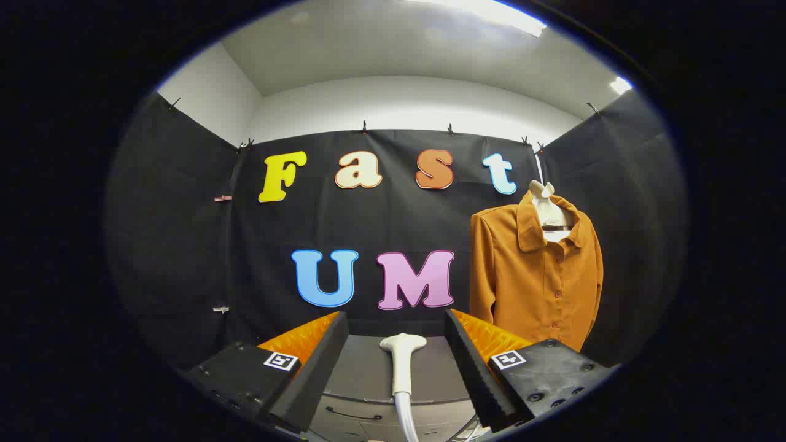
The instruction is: Iron the clothes twice with a garment steamer, once on the left side and once on the right side.
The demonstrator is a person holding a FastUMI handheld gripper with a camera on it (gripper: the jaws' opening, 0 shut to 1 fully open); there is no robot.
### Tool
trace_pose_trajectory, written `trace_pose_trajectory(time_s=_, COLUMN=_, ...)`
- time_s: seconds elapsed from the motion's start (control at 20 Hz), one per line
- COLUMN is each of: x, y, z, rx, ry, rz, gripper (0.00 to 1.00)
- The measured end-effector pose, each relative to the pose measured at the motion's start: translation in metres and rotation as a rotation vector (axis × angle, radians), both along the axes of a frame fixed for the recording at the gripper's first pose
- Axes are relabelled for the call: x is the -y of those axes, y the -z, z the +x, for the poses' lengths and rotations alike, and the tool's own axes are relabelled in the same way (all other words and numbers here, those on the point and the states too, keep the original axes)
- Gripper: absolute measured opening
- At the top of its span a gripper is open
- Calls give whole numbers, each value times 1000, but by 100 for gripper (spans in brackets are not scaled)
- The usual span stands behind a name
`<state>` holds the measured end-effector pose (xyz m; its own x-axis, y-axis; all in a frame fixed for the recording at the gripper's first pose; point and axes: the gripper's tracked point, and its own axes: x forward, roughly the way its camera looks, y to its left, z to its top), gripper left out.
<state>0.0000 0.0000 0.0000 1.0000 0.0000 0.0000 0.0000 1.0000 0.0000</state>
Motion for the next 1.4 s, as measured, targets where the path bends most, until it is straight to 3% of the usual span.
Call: trace_pose_trajectory(time_s=1.4, x=-13, y=6, z=-16, rx=-18, ry=42, rz=-19, gripper=98)
